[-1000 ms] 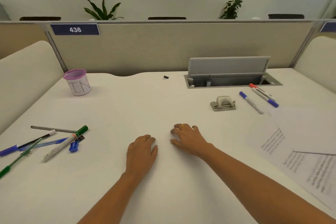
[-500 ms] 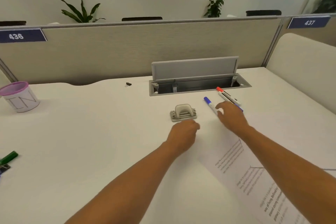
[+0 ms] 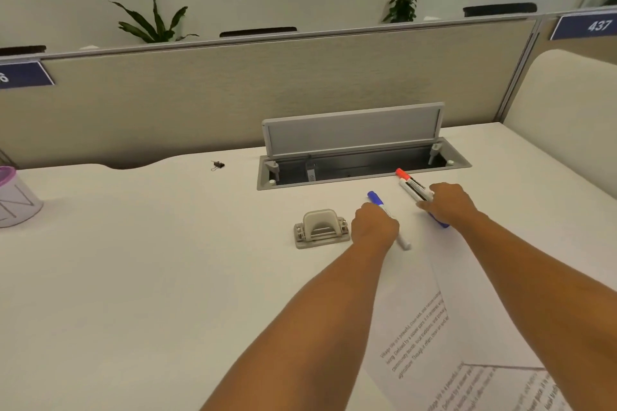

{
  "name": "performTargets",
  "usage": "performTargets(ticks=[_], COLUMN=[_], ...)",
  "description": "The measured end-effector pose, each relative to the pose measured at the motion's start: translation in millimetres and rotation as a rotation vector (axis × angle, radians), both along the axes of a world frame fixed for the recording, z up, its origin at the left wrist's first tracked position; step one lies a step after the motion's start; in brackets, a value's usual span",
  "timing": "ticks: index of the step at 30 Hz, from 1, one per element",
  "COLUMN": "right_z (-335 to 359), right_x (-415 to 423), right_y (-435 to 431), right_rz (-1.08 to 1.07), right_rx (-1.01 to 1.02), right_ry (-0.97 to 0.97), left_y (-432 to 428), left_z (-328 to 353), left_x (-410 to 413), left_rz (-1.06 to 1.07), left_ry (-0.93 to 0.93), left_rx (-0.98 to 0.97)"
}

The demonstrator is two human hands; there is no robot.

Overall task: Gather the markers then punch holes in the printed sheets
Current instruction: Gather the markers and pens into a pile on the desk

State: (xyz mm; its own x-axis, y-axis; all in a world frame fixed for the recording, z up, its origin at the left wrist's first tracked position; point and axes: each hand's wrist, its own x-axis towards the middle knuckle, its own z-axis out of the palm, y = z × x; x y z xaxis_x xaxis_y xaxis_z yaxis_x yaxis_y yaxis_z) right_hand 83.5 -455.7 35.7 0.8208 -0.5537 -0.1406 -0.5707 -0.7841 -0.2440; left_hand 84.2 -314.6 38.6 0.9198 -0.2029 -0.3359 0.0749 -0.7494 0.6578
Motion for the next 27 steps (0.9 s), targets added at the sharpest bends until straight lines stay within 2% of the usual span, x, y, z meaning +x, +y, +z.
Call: performTargets(ticks=[11, 21, 27], right_z=[-0.8, -4.4, -1.2], right_x=[8.8, 10.5, 2.3], right_y=[-18.0, -22.1, -7.4], right_rz=[-0.102, -0.134, -0.222], right_rx=[0.086, 0.044, 0.143], right_ry=[-0.021, -0.002, -0.092], left_y=[-31.0, -35.4, -24.3], left_z=[-3.5, -9.1, -7.6], left_x=[7.3, 14.3, 9.5], left_rz=[-0.063, -0.005, -0.003], left_ry=[-0.071, 0.015, 0.039], left_rx=[0.110, 0.024, -0.080])
